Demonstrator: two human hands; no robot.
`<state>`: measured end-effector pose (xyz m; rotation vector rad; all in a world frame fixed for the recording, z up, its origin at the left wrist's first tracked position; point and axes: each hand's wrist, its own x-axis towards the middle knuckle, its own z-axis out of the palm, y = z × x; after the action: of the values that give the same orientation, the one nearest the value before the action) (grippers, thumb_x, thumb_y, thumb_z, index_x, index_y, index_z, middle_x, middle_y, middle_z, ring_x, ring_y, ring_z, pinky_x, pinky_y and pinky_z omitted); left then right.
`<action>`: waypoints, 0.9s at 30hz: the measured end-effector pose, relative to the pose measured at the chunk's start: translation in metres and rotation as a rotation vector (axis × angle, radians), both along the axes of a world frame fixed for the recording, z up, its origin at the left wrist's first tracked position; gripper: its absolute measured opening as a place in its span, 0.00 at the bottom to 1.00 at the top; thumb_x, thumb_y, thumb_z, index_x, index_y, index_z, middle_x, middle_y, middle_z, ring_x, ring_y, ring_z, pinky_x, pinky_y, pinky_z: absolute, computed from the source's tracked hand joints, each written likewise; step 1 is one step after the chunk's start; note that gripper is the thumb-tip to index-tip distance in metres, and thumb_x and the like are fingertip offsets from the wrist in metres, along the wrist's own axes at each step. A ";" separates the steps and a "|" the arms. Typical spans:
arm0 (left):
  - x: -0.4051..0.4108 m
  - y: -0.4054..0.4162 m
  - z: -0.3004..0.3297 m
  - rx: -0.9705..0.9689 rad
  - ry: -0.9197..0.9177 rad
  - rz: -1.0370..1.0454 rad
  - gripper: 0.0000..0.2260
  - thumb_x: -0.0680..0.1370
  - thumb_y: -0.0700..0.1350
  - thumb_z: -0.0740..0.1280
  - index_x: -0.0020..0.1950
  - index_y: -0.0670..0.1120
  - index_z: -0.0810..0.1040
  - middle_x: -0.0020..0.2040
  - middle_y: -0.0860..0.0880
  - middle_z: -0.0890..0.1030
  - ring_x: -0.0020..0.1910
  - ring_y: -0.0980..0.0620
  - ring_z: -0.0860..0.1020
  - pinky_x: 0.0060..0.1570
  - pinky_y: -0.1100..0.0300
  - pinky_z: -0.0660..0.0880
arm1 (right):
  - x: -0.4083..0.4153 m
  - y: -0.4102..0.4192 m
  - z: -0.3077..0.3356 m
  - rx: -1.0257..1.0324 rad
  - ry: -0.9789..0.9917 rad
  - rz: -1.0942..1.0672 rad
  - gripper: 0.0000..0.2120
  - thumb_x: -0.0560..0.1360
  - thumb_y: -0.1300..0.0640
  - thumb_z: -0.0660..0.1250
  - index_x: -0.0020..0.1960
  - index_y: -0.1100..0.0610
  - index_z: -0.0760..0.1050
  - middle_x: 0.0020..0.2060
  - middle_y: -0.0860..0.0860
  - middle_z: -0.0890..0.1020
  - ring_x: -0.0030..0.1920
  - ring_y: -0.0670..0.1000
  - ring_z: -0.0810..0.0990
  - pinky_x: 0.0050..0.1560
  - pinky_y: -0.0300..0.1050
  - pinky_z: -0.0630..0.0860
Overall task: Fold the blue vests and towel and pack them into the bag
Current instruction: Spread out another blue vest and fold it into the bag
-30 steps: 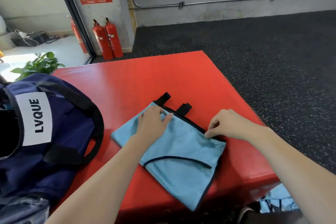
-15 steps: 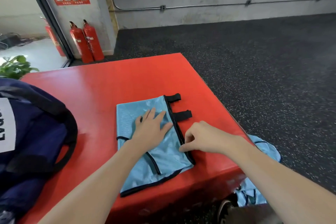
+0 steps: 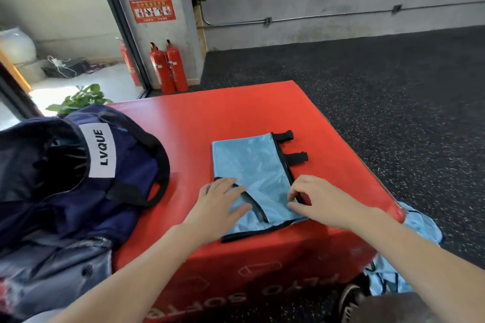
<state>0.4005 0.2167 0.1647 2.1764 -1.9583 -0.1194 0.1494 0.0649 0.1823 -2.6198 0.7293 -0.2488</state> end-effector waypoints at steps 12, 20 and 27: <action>-0.007 0.077 -0.012 -0.029 0.235 -0.116 0.21 0.75 0.53 0.75 0.66 0.49 0.79 0.63 0.56 0.77 0.65 0.59 0.69 0.67 0.71 0.62 | -0.028 0.039 -0.023 0.049 0.044 0.013 0.25 0.70 0.40 0.76 0.64 0.44 0.78 0.61 0.32 0.71 0.64 0.34 0.67 0.64 0.24 0.57; -0.019 0.091 -0.011 -0.130 0.233 -0.123 0.06 0.79 0.45 0.67 0.53 0.47 0.82 0.51 0.55 0.81 0.55 0.57 0.74 0.57 0.60 0.73 | -0.039 0.051 -0.030 -0.062 0.000 0.039 0.08 0.78 0.54 0.71 0.56 0.48 0.82 0.54 0.35 0.76 0.59 0.38 0.71 0.65 0.44 0.70; -0.029 0.093 0.013 -0.324 0.481 0.085 0.02 0.79 0.48 0.68 0.47 0.54 0.77 0.39 0.55 0.81 0.39 0.52 0.79 0.42 0.57 0.75 | -0.038 0.062 -0.003 0.114 -0.116 -0.057 0.06 0.81 0.48 0.65 0.46 0.47 0.75 0.47 0.41 0.79 0.49 0.40 0.76 0.52 0.44 0.71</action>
<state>0.3716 0.3101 0.1774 1.8102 -1.4998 -0.2640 0.1110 0.1264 0.1792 -2.4572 0.7563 -0.3620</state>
